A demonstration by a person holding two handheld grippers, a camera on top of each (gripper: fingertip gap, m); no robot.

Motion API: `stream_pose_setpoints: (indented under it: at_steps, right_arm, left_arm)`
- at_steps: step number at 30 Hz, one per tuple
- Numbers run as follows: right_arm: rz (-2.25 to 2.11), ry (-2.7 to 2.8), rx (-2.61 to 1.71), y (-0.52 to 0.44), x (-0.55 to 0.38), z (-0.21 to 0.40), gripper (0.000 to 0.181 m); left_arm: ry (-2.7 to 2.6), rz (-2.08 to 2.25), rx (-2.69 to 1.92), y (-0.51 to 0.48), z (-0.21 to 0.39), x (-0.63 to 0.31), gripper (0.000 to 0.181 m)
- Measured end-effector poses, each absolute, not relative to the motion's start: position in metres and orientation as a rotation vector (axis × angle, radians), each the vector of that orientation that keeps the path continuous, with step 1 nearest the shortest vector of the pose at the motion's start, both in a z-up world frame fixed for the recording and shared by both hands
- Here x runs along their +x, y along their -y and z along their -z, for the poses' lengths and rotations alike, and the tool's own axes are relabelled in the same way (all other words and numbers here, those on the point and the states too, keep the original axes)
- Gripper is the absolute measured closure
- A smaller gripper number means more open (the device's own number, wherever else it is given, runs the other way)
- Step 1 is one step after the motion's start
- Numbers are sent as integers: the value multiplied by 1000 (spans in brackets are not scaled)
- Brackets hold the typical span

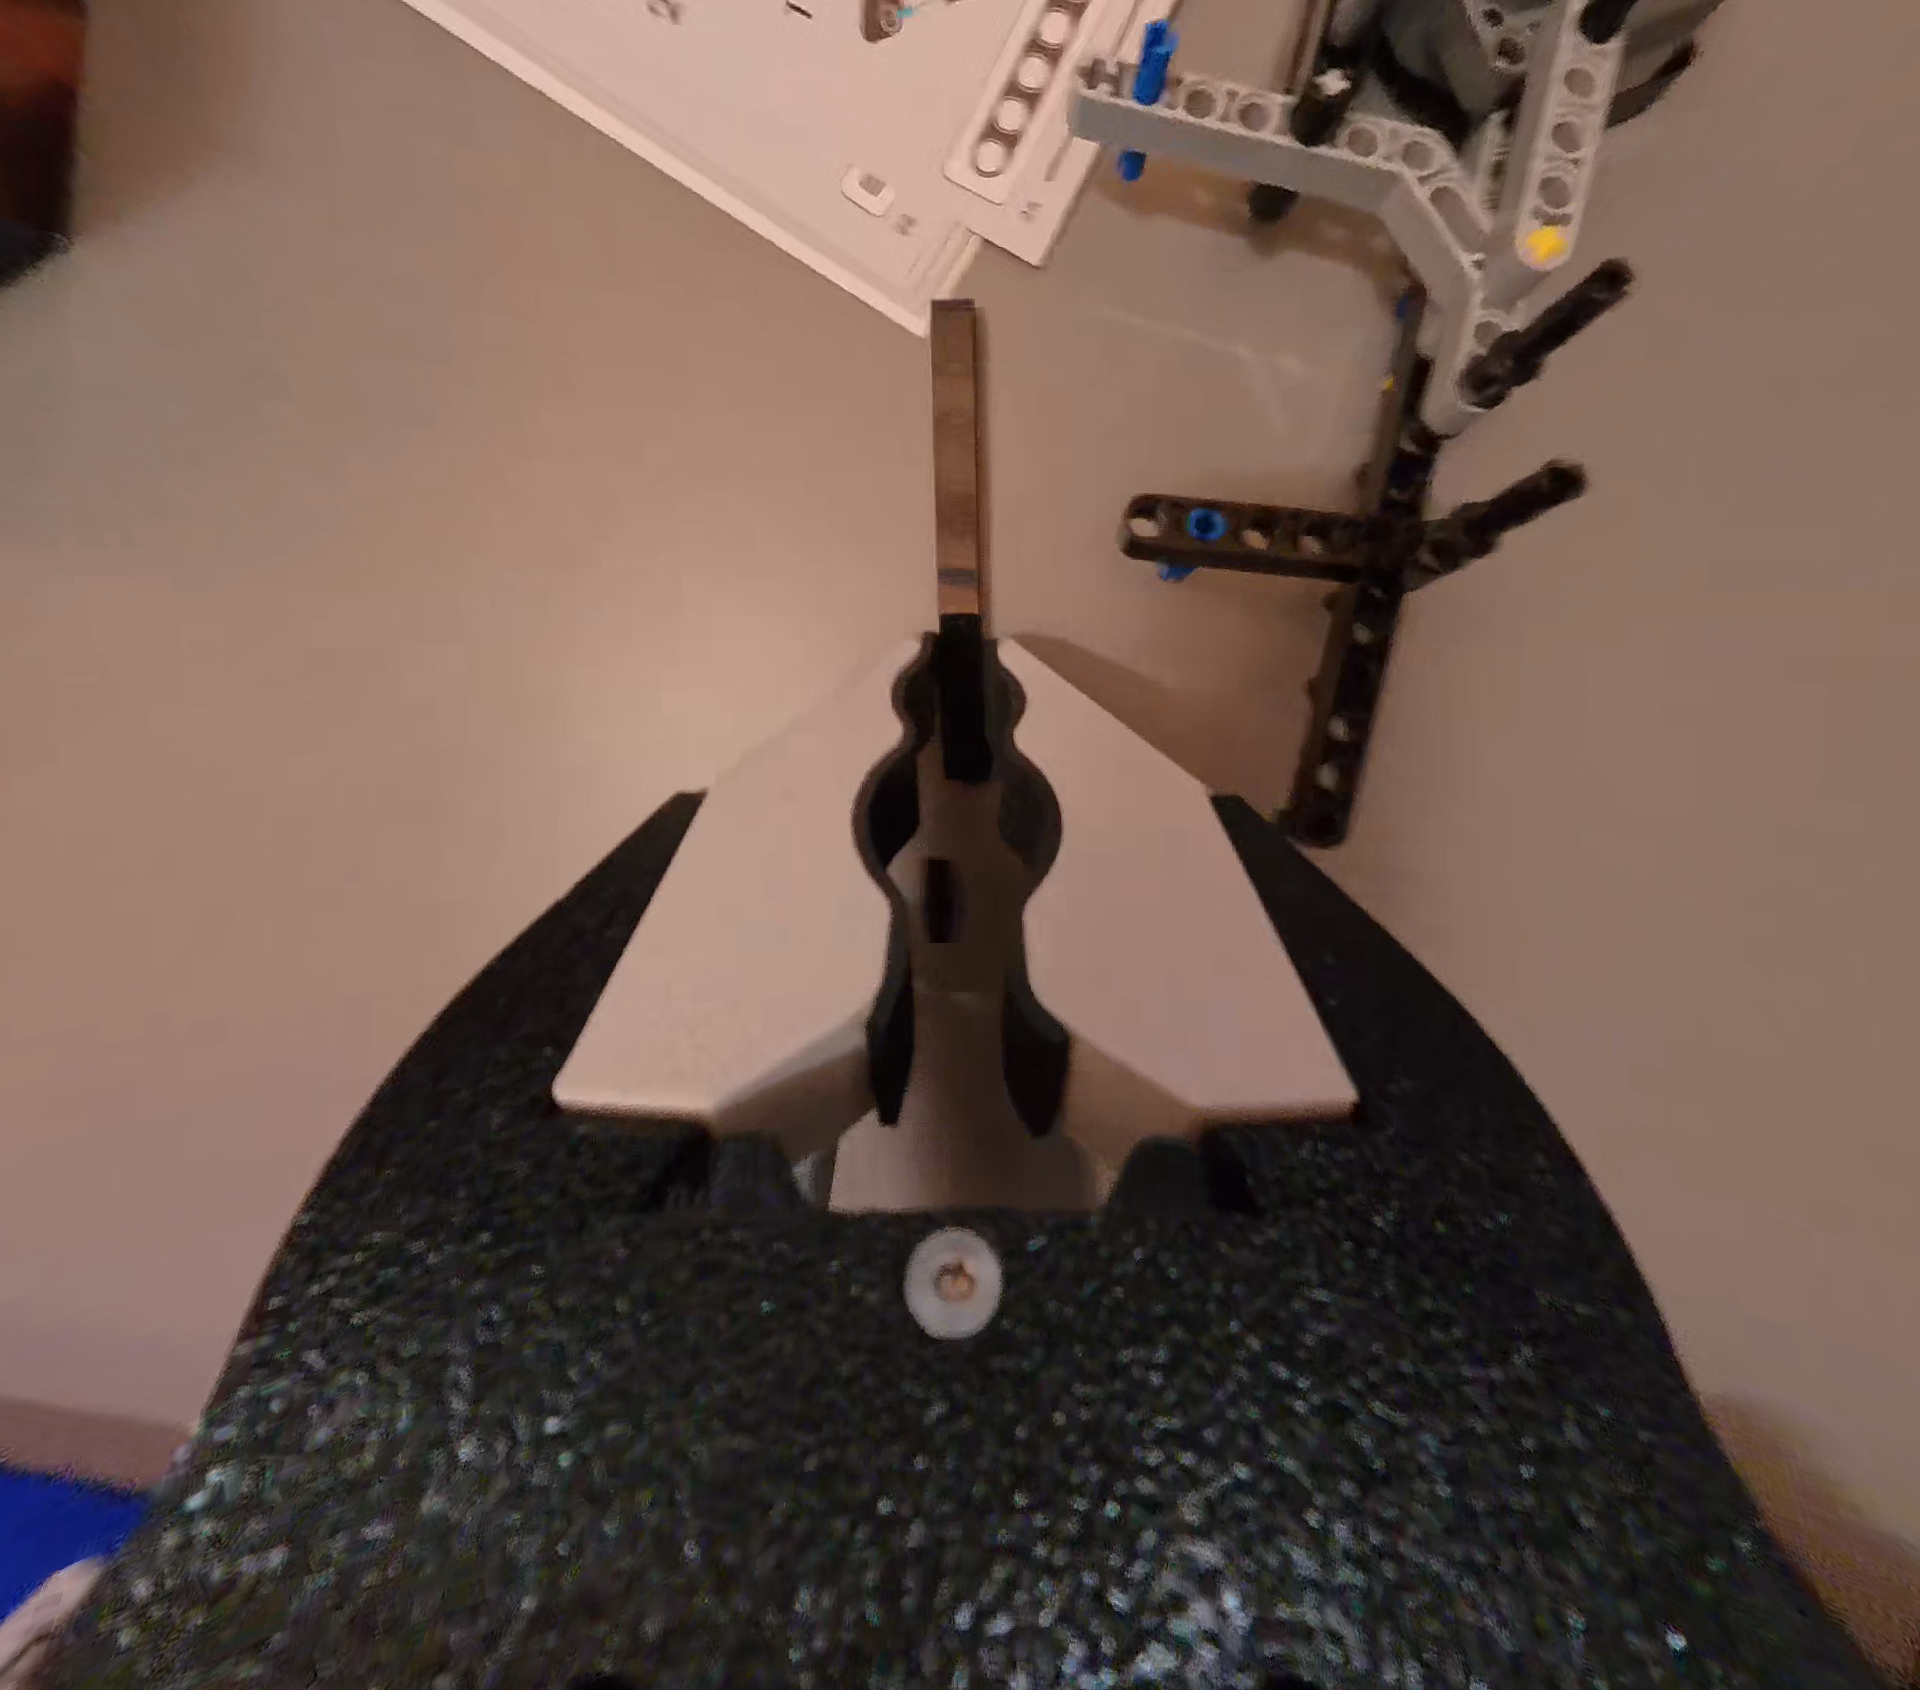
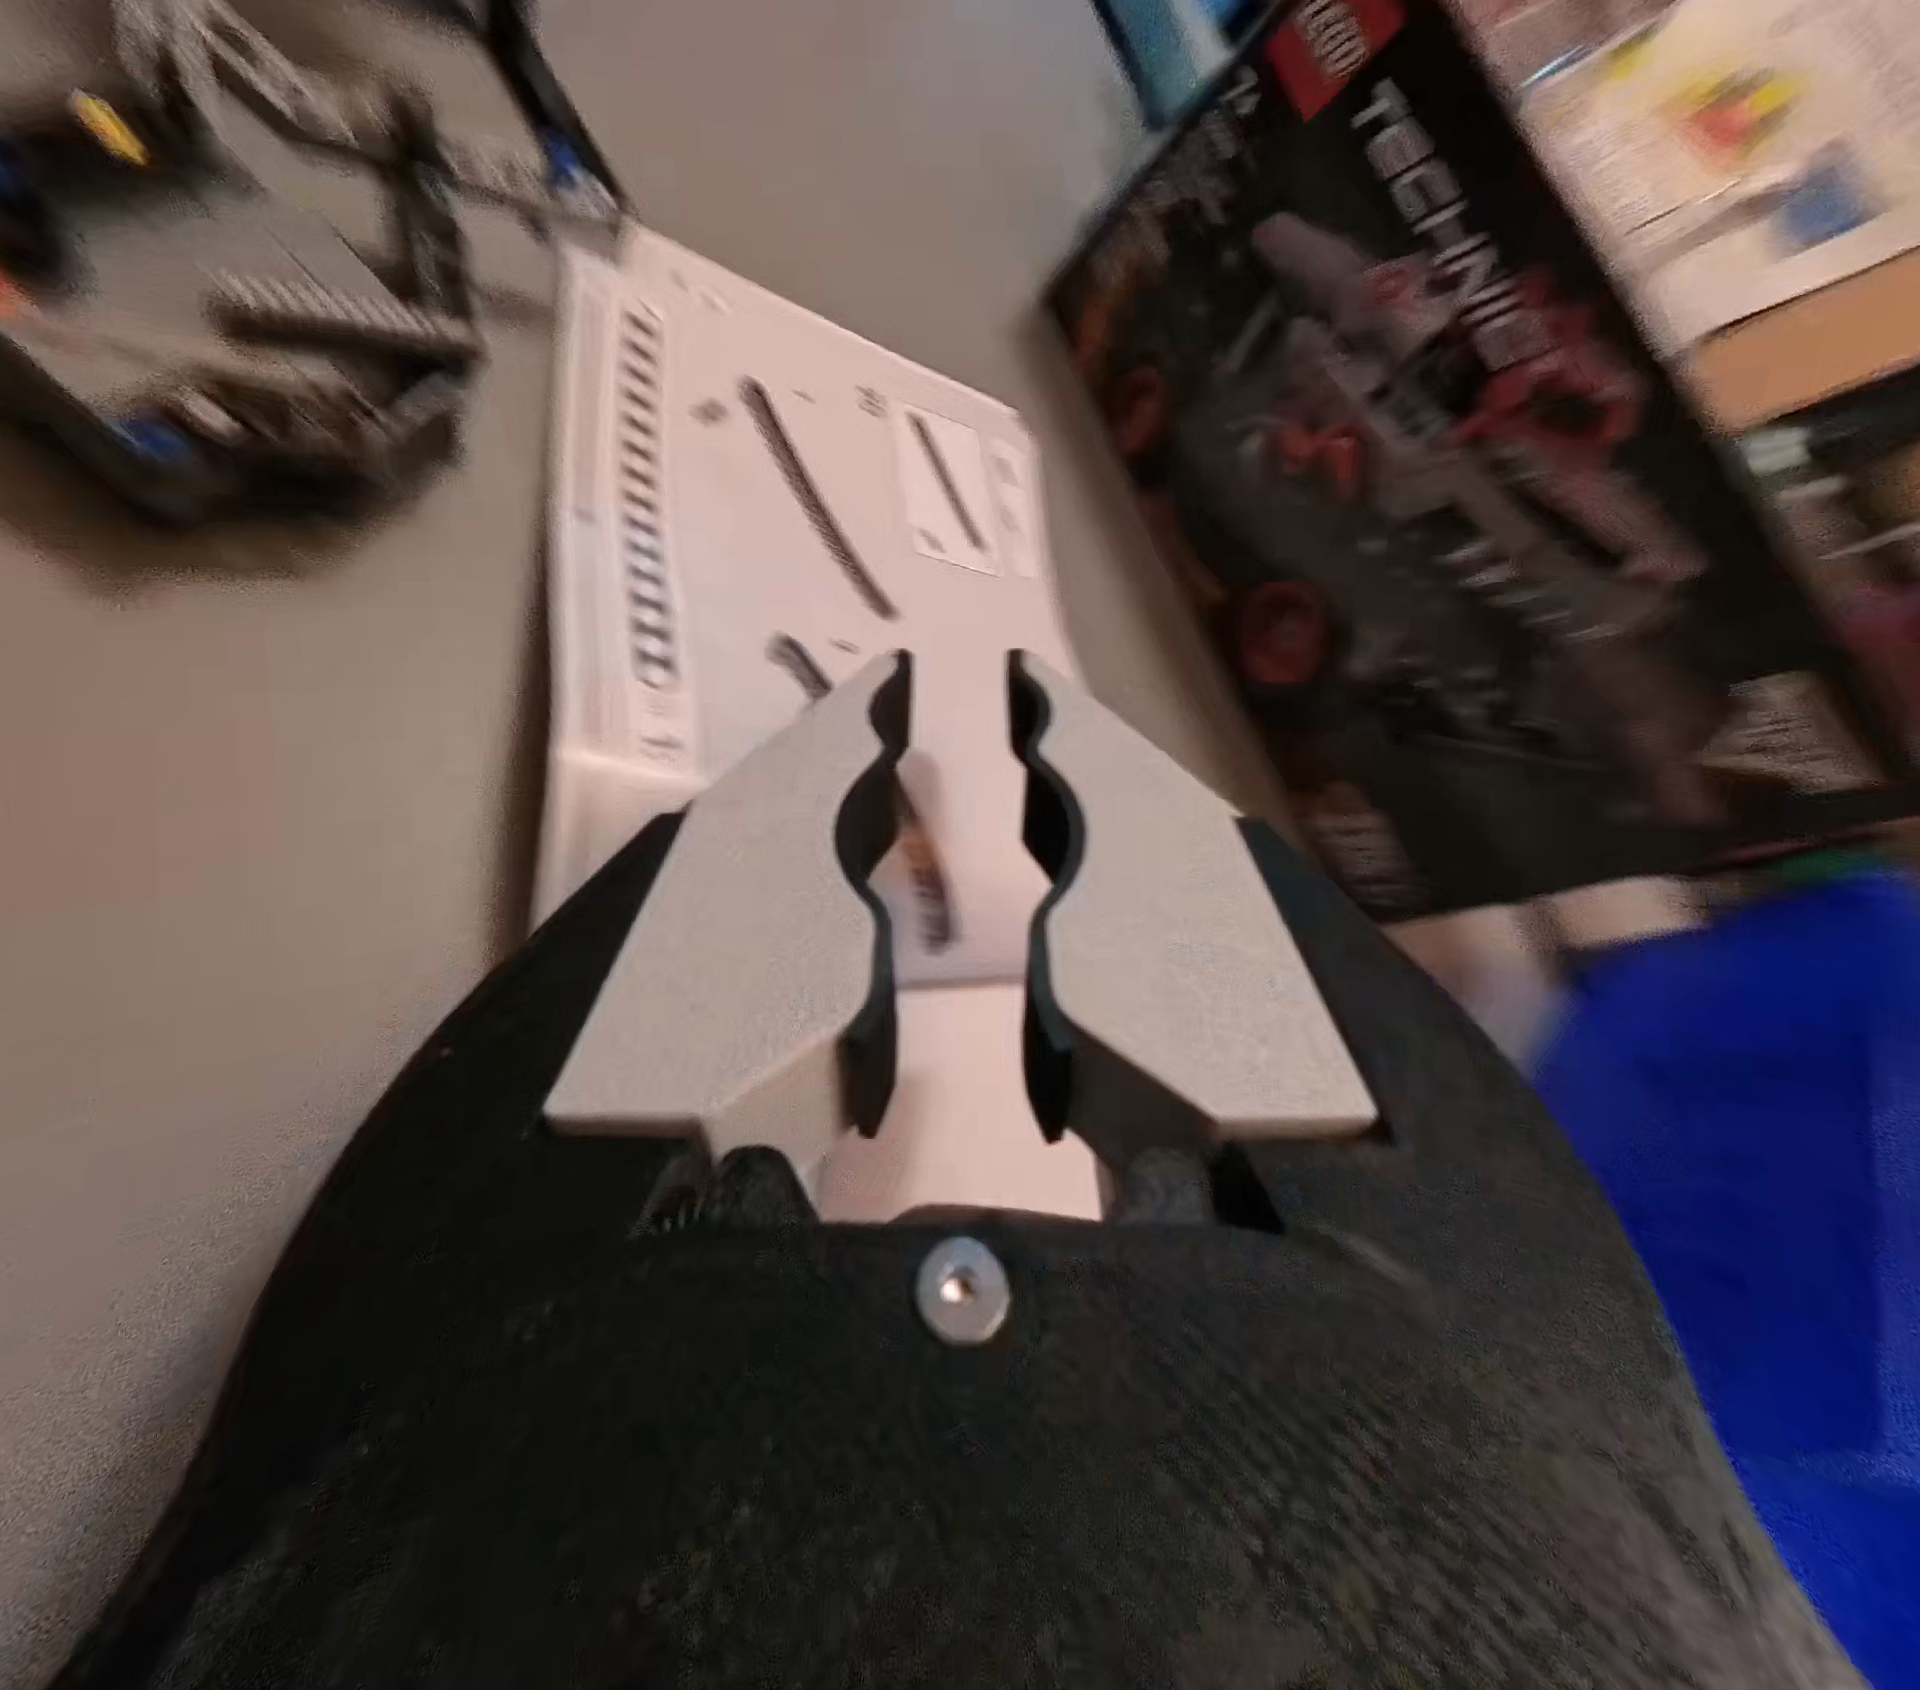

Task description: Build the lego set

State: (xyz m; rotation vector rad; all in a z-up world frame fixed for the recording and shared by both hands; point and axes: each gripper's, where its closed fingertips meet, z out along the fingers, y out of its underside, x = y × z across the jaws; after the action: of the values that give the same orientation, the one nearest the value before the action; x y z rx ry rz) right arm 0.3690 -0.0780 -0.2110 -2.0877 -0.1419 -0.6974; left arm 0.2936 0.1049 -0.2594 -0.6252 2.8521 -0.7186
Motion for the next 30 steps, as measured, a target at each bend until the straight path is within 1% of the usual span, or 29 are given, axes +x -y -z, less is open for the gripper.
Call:
stream_pose_setpoints:
  at_steps: [1,2,4,6,7,10,12,14,17,19,21,23,24,25,26,29,30]
  right_arm:
    - [516,66,-2064,73,361,209,154]
    - [366,4,-2011,66,355,201,152]
    - [141,-69,-1944,49,348,179,149]
    - [58,-76,-1937,29,352,160,152]
    - [15,-84,-1967,19,358,156,151]
    - [-80,-110,-2096,-11,377,165,147]
    - [-129,-95,-2144,-29,378,179,152]
    - [-105,-139,-2136,-44,389,192,142]
    - [-150,-177,-2089,-59,392,198,152]
    - [-121,-174,-2102,-62,395,205,151]
    - [-196,-153,-2046,-69,385,202,157]
    - [-189,-148,-2079,-69,385,212,156]
    - [-187,-135,-2090,-70,384,216,158]
    - [-192,-122,-2086,-72,383,217,171]
    - [-201,-109,-2087,-74,381,219,174]
    - [-152,-22,-2142,-77,378,229,175]
    - [-144,19,-2176,-76,374,236,175]
  left_arm:
    - [-2792,696,-569,-107,258,302,176]
    - [-2722,680,-477,-108,256,312,176]
    - [-2548,668,-290,-109,248,334,176]
    - [-2324,663,-124,-105,235,356,175]
    - [-2223,657,-39,-102,229,363,175]
    - [-2071,563,97,-100,227,376,176]
    - [-1986,529,159,-97,221,380,176]
    - [-1904,490,186,-97,213,383,176]
    - [-1856,449,214,-98,212,384,176]
    - [-1827,445,232,-97,209,383,176]
    - [-1824,449,234,-97,210,383,176]
    - [-1822,465,236,-97,210,383,176]
    - [-1834,468,230,-97,212,384,176]
    - [-1832,469,228,-98,212,384,176]
    - [-1834,459,229,-100,213,385,176]
    - [-1904,465,233,-104,225,382,175]
    - [-1964,507,207,-105,230,379,168]
